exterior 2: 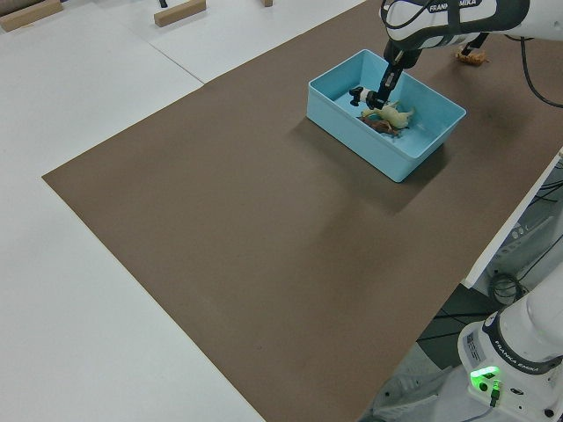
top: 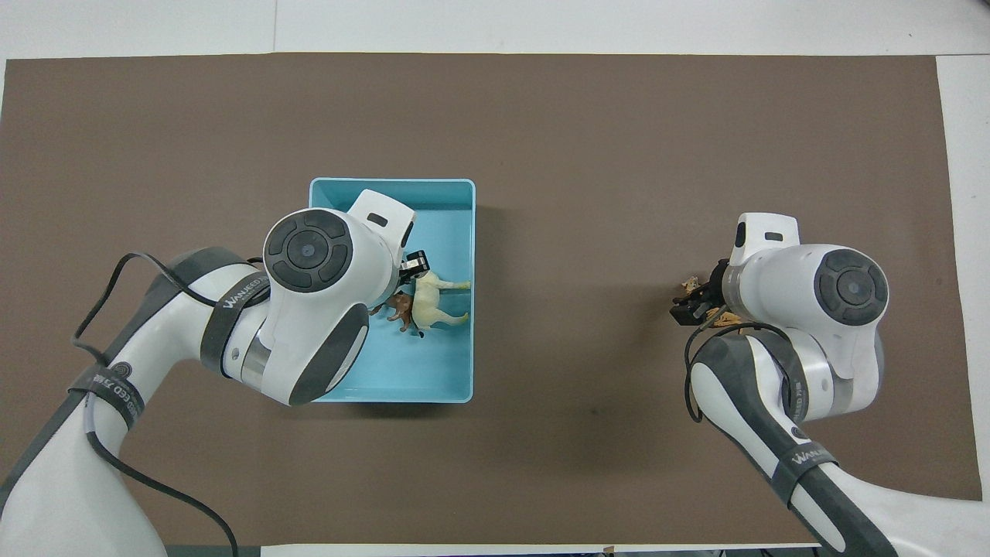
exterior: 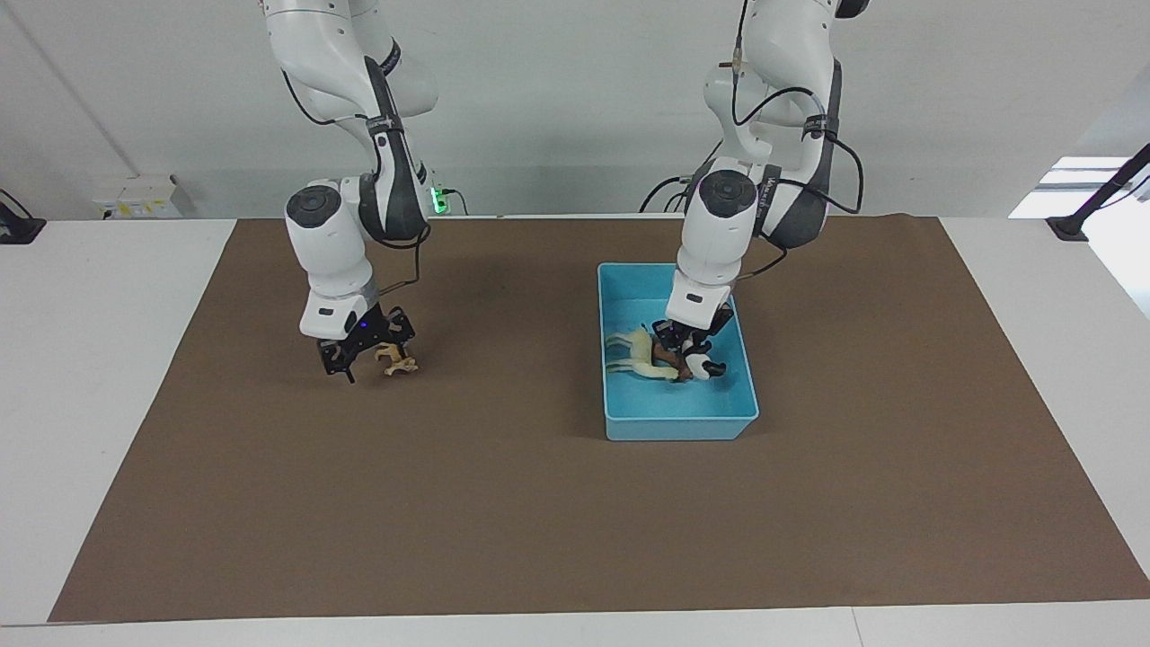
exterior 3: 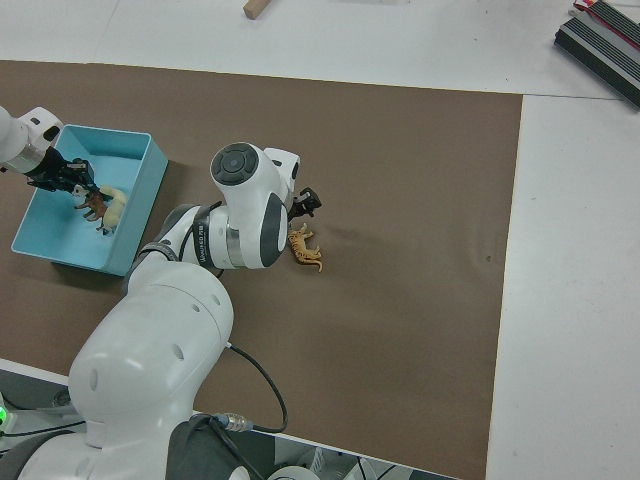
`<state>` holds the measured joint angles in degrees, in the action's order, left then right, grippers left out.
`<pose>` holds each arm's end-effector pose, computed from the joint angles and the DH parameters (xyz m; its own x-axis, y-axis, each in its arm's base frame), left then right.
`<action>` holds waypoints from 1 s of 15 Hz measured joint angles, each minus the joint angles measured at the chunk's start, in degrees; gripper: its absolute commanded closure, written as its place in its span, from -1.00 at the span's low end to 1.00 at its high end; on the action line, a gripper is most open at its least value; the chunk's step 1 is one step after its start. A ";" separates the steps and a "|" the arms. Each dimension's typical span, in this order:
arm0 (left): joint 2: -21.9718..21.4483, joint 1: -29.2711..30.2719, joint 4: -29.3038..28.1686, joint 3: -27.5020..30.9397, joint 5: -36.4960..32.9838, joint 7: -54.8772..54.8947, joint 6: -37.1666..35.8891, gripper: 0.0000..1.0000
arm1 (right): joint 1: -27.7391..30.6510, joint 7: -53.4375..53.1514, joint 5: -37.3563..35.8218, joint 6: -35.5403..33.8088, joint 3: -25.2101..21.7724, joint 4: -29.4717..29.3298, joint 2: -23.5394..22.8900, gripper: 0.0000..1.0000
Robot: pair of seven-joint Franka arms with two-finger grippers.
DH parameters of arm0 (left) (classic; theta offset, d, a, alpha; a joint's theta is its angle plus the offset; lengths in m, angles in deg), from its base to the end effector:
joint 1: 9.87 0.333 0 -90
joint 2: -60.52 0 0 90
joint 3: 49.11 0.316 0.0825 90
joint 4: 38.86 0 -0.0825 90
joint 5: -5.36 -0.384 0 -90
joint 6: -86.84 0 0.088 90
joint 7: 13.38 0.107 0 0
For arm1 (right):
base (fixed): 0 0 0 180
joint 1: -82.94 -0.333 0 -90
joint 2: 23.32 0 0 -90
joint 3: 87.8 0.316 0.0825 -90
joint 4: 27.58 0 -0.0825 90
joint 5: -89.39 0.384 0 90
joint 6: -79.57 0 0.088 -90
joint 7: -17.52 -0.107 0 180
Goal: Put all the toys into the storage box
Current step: 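Drop the cow into the box while the right gripper grasps the tan cat, then withdraw the left gripper while the right gripper lifts the tan cat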
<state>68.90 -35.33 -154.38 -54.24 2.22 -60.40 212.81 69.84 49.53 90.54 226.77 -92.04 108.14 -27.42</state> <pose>0.5045 -0.2946 0.3845 0.9661 0.2536 0.0486 0.2537 -0.9673 0.0045 0.5106 0.0792 0.3074 0.7592 0.6410 0.1131 0.6385 -0.7671 0.0617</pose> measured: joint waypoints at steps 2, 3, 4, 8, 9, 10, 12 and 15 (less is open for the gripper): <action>-0.66 0.30 2.09 0.73 0.01 -0.06 -4.25 -1.00 | 1.42 4.77 0.03 3.61 -0.17 3.57 0.49 -1.00; -0.95 1.19 3.92 1.26 -0.01 0.02 -6.86 -1.00 | 2.13 6.18 0.03 4.41 -0.28 4.72 0.65 -1.00; -1.30 3.21 5.96 1.59 -0.04 1.05 -9.22 -1.00 | 2.51 6.86 0.03 4.74 -0.37 5.33 0.77 -0.40; -3.75 15.77 11.00 2.25 0.04 18.04 -18.68 -1.00 | 2.34 6.26 1.85 4.76 -0.33 5.74 1.21 1.00; -4.41 18.28 11.68 2.32 0.59 22.26 -20.92 -1.00 | 2.21 5.72 2.18 4.76 -0.29 5.74 1.30 1.00; -4.98 20.27 12.70 2.38 1.98 26.13 -23.60 -1.00 | 2.18 5.21 2.20 4.76 -0.20 5.74 1.36 1.00; -5.41 22.09 15.41 2.45 3.85 31.56 -28.54 -1.00 | 1.91 4.75 2.21 4.76 -0.12 5.74 1.43 1.00; -5.38 23.67 17.02 2.34 3.99 33.50 -30.48 -1.00 | -0.44 1.72 2.23 4.69 -0.09 5.20 1.49 1.00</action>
<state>63.51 -11.67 -137.36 -51.91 6.20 -26.90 182.33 69.40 51.24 92.78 231.47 -92.13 113.33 -25.93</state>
